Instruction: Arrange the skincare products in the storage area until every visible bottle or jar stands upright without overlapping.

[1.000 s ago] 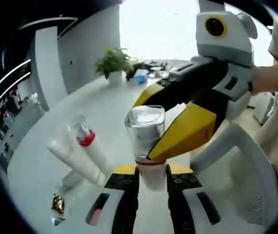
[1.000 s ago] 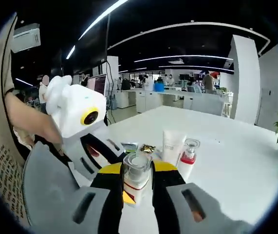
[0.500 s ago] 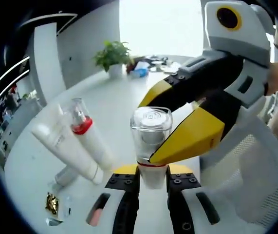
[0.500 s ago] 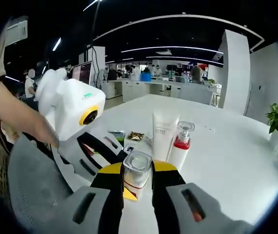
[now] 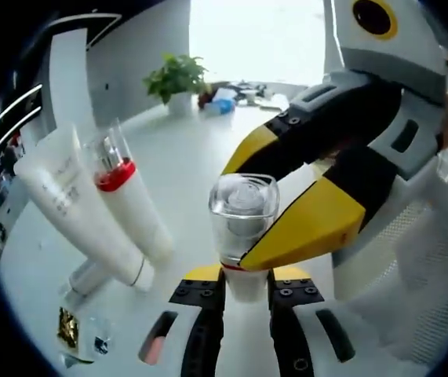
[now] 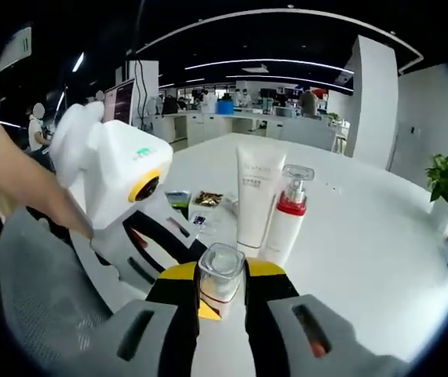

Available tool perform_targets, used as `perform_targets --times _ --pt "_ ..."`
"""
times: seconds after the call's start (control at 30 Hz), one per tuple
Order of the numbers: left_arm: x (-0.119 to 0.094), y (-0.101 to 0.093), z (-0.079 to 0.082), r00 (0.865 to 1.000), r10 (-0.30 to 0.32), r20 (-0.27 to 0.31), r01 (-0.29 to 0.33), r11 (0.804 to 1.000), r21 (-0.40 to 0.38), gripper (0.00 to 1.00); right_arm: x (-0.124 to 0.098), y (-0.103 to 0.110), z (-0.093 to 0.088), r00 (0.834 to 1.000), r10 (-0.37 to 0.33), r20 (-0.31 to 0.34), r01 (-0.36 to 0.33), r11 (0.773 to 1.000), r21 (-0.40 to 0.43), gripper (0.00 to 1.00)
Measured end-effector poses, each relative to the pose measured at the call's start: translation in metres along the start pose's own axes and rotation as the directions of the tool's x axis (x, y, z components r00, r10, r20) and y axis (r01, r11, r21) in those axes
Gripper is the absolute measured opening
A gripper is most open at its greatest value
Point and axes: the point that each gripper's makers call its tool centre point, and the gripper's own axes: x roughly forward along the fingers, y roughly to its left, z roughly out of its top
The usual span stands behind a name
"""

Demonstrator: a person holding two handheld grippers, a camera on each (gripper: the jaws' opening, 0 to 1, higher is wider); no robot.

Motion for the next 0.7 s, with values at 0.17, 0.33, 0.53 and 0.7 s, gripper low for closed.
perform_targets --times 0.17,0.33,0.53,0.7 --pt "0.004 0.001 -0.003 1.000 -0.013 -0.001 0.013 1.000 0.011 0.17 0.002 -0.003 -0.004 1.000 -0.013 -0.014 0.013 1.000 0.009 0.21" --pt "0.008 0.002 -0.005 1.000 -0.025 -0.002 0.025 1.000 0.016 0.17 0.005 -0.004 -0.008 0.999 -0.022 -0.025 0.023 1.000 0.014 0.21" --pt "0.013 0.002 -0.008 0.999 -0.034 0.000 0.034 0.999 0.020 0.17 0.008 -0.005 -0.013 0.999 -0.024 -0.041 0.025 1.000 0.014 0.21" --pt "0.015 0.004 -0.007 0.999 -0.038 0.005 0.038 0.999 0.028 0.17 0.009 -0.007 -0.013 0.999 -0.031 -0.042 0.031 0.999 0.007 0.21"
